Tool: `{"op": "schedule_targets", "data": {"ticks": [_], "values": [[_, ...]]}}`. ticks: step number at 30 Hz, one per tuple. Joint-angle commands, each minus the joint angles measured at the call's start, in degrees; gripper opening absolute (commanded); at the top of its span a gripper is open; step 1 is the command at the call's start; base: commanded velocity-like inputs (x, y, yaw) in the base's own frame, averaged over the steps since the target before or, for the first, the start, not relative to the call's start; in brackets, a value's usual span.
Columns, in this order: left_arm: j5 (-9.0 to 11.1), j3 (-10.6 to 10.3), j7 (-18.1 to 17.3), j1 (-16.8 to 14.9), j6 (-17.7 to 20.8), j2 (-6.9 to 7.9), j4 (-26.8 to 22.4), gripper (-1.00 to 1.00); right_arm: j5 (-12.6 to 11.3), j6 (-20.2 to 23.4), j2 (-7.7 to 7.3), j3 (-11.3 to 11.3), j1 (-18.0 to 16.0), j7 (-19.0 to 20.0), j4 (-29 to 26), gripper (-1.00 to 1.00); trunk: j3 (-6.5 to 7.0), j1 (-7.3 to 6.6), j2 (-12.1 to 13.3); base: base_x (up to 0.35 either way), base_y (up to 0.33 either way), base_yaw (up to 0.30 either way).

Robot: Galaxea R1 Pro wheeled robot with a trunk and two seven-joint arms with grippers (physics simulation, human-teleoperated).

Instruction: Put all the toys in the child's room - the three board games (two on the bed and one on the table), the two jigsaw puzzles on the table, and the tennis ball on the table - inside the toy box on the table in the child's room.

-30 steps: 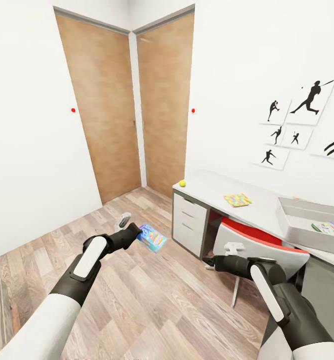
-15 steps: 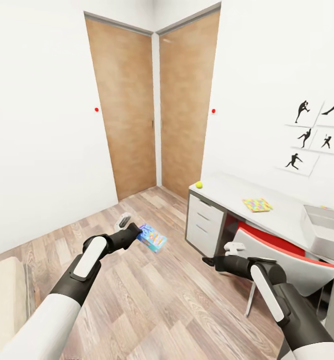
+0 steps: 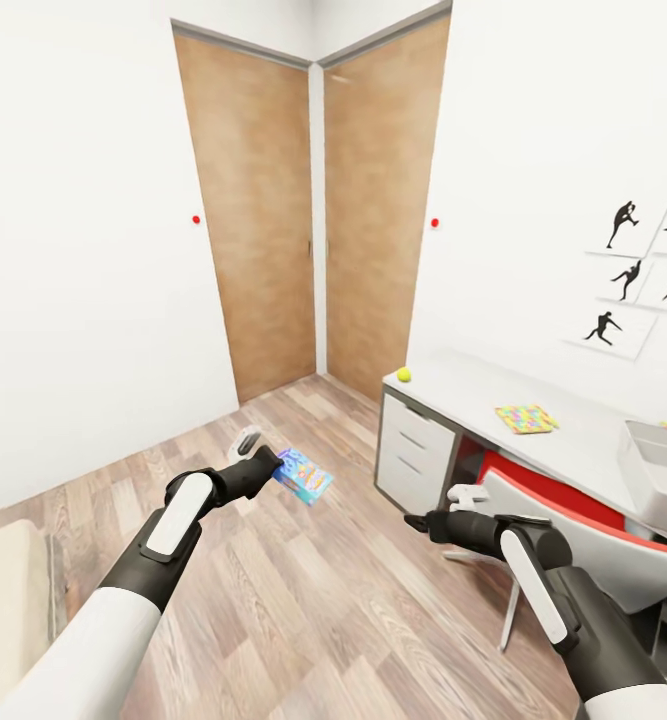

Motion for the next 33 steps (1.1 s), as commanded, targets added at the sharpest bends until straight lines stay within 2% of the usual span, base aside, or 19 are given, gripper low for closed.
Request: {"op": "schedule_targets", "data": {"ticks": [1, 25, 33], "values": [[0.64, -0.08, 0.52, -0.05, 0.04, 0.02, -0.08, -1.00, 0.32, 0.20, -0.04, 0.02, -0.06, 0.32, -0.05, 1.00, -0.13, 0.06, -0.13, 0.208, 0.005, 0.007], [0.84, -0.09, 0.49, -0.05, 0.14, -0.03, -0.11, -1.00, 0.27, 0.24, -0.18, -0.01, -0.06, 0.36, -0.05, 1.00, -0.13, 0.06, -0.13, 0.048, 0.001, 0.001], [0.81, -0.14, 0.50, -0.05, 0.13, 0.01, -0.14, -1.00, 0.27, 0.19, -0.43, -0.02, 0.03, 0.43, -0.12, 1.00, -0.13, 0.06, -0.13, 0.188, 0.000, 0.000]]}}
